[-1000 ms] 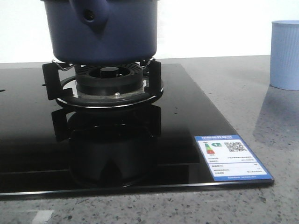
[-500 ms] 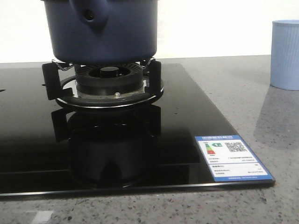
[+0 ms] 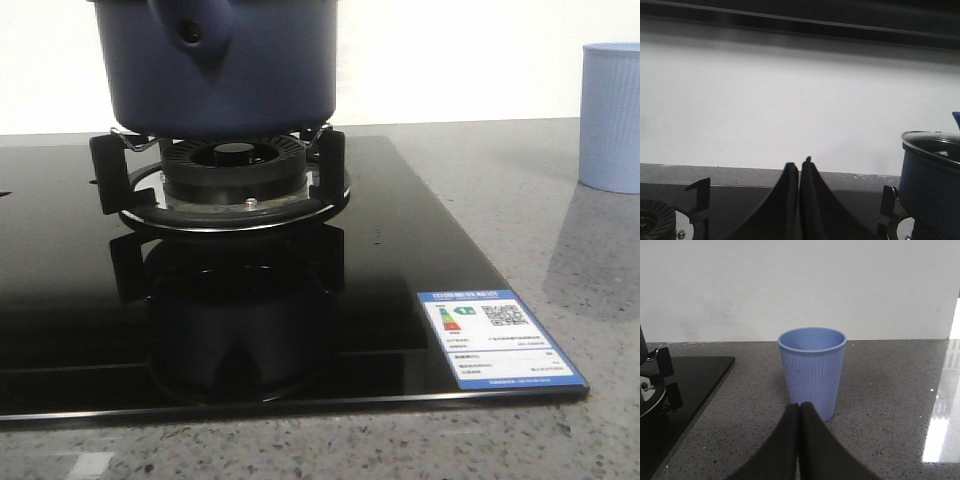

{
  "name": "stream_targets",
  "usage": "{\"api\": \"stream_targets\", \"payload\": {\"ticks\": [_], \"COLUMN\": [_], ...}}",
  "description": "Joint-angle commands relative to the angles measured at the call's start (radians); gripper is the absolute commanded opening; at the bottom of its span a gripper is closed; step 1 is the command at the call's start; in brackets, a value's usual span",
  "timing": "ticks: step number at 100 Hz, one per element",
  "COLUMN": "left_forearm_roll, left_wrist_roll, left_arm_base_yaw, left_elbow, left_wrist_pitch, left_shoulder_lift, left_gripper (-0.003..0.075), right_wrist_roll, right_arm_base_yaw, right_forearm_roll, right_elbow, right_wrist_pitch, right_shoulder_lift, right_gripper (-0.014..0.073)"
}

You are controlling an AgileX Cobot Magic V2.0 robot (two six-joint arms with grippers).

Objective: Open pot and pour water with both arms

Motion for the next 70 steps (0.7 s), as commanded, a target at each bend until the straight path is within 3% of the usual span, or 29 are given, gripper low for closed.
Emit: {"api": "stream_targets", "payload": {"ticks": [1, 41, 50, 59, 70], "left_forearm_roll": [-0.003, 0.001, 0.160, 0.382, 0.453], "left_wrist_roll": [-0.003, -0.003, -0.044, -0.249, -0.350], "left_arm_base_yaw": [0.003, 0.003, 0.003, 0.017, 0.050], "left_elbow": [-0.027, -0.020, -0.004, 0.036, 0.121], "left_wrist_pitch": [-0.075, -0.081, -0.035, 0.006, 0.013], "left_shoulder_lift": [0.008, 0.008, 0.008, 0.002, -0.044], "left_gripper": [-0.0020, -0.0020, -0.0020, -0.0020, -0.0020], "right_wrist_roll": [-0.010, -0.010, -0.010, -0.010, -0.010], "right_arm_base_yaw": [0.001, 0.001, 0.001, 0.001, 0.001], "right_forearm_roll": [0.022, 0.022, 0.022, 0.022, 0.022], "right_elbow": [-0.028, -0.028, -0.028, -0.028, -0.028], "right_wrist_pitch": [0.010, 0.010, 0.010, 0.010, 0.010], "right_shoulder_lift": [0.007, 0.007, 0.007, 0.007, 0.007], "right_gripper": [-0.0059, -0.0060, -0.0060, -0.0060, -0.0060]}}
